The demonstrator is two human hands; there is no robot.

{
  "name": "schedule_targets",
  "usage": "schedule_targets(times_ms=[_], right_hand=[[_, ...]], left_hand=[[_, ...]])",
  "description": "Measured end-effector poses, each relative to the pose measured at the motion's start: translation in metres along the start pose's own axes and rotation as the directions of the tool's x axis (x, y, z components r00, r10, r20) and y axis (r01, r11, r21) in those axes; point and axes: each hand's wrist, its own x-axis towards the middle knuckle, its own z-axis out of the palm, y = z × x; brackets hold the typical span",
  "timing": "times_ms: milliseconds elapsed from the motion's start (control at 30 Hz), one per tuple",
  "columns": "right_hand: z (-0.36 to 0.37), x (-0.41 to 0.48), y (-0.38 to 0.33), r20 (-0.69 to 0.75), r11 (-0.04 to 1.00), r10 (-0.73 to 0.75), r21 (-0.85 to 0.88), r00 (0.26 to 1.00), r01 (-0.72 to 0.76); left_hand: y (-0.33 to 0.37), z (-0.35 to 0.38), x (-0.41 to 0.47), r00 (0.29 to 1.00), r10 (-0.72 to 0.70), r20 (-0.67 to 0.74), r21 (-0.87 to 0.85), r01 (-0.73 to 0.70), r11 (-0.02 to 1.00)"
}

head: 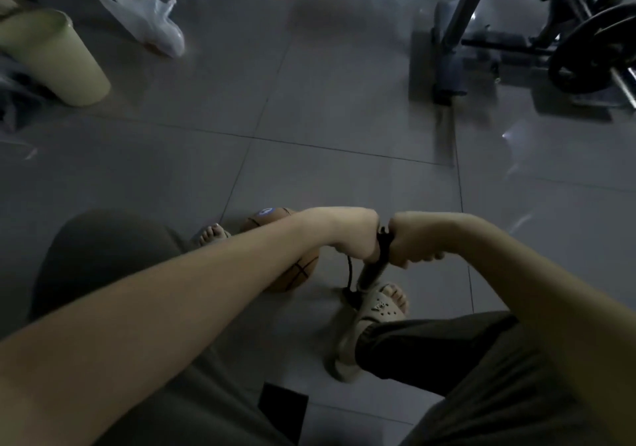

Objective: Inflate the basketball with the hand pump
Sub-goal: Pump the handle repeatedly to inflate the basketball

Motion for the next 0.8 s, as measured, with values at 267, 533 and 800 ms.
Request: schedule_targets(times_ms=[267,533,800], right_hand=[[0.09,0.064,0.021,-0.132,0.996,0.013,0.094,0.991,-0.001],[0.118,0.089,0.028,-0.175,0.999,-0.01,0.041,0.985,0.017],[0.104,0.054,0.01,-0.033,1.0,-0.005,-0.024,0.999,0.004]], left_hand=[[-0.018,0.075,0.031,0.994,-0.067,-0.084,0.089,0.075,0.993],[-0.034,0.111,0.048,0.986,-0.111,-0.126,0.087,0.122,0.989],[-0.023,0.093,0.021,0.996,-0.075,0.046,0.109,0.07,0.992]])
